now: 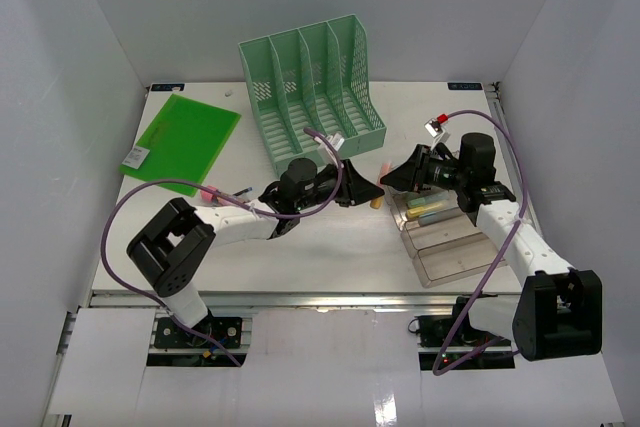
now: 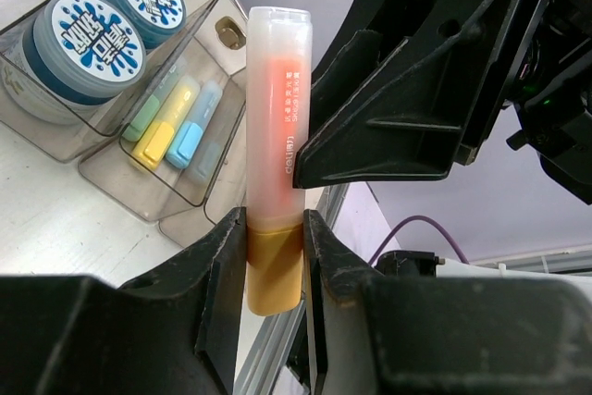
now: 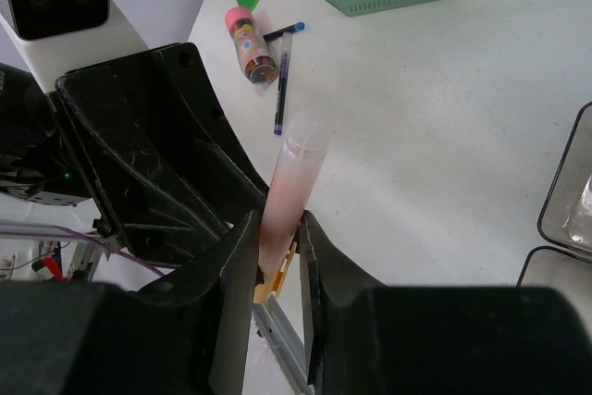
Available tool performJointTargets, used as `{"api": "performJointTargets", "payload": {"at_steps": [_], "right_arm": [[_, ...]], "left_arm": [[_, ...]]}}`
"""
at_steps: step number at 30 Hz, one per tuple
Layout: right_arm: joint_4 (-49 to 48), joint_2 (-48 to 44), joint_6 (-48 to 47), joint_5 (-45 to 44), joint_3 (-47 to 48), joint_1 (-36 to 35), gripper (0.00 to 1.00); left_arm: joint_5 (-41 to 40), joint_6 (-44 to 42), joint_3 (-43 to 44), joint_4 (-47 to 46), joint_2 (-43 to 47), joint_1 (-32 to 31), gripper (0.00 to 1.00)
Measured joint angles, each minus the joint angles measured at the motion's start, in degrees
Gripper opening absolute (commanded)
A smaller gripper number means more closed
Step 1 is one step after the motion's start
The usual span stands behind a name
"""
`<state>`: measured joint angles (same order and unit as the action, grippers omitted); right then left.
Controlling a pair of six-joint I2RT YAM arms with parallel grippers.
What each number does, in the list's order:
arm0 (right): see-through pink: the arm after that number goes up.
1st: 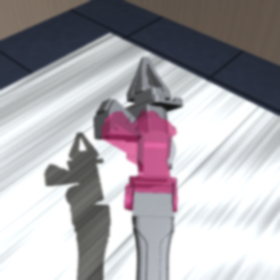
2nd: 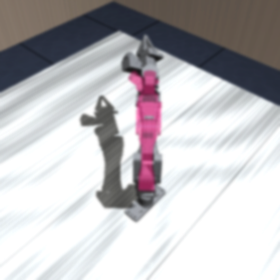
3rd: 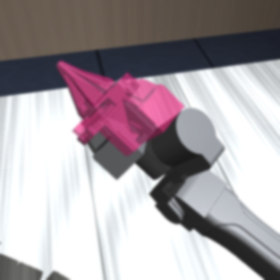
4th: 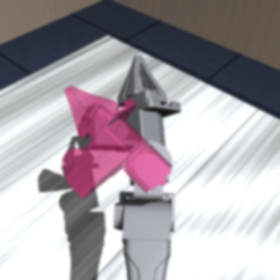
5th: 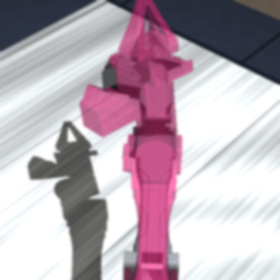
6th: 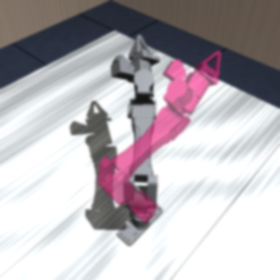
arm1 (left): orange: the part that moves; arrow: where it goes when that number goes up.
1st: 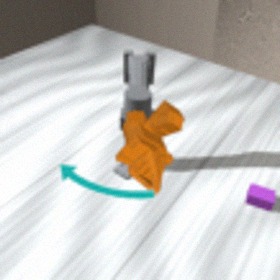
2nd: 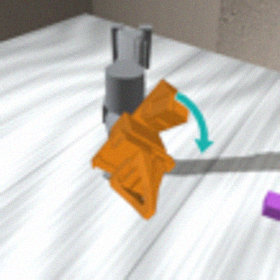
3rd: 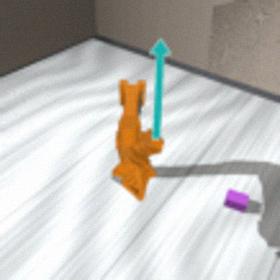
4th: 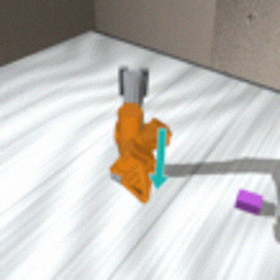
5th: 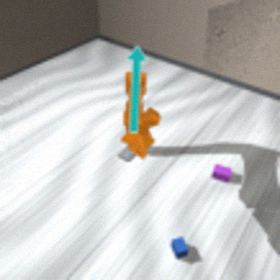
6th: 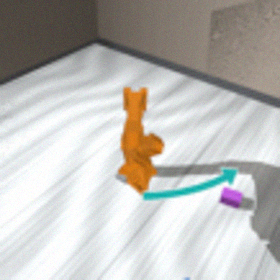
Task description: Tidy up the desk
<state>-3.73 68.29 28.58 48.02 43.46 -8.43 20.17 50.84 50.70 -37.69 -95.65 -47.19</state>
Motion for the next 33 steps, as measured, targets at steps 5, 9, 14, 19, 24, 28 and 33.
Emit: {"api": "performJointTargets", "payload": {"at_steps": [5, 9, 14, 19, 24, 28, 33], "right_arm": [[-0.8, -0.1, 0.9, -0.2, -0.1, 0.2, 0.08], [-1.7, -0.5, 1.2, -0.2, -0.3, 1.0, 0.08], [-3.9, -1.5, 1.2, -0.3, -1.3, 1.5, 0.08], [-4.5, -2.7, -0.5, 0.0, -1.4, 3.0, 0.08], [-0.4, -4.1, -10.0, -0.9, -0.6, 6.2, 0.08], [9.6, -4.2, -24.2, -4.8, 2.9, 7.2, 0.08], [22.0, -4.6, -44.9, -12.4, 7.3, 7.2, 0.08]], "left_arm": [[-0.6, 0.0, 1.2, -0.1, -1.1, -0.3, 0.34], [-0.6, 0.3, 2.0, -0.1, -1.6, -0.6, 0.59], [0.3, 0.4, 2.1, 0.0, -1.6, -1.5, 0.77], [0.6, -0.6, 2.1, 1.1, -1.0, -1.9, 0.86], [-1.1, -4.8, 2.0, 6.8, 4.3, -1.9, 0.9], [-4.0, -9.8, 1.3, 12.8, 13.4, -1.5, 0.94], [-6.5, -15.8, -4.1, 21.0, 27.8, 0.3, 0.98]]}}
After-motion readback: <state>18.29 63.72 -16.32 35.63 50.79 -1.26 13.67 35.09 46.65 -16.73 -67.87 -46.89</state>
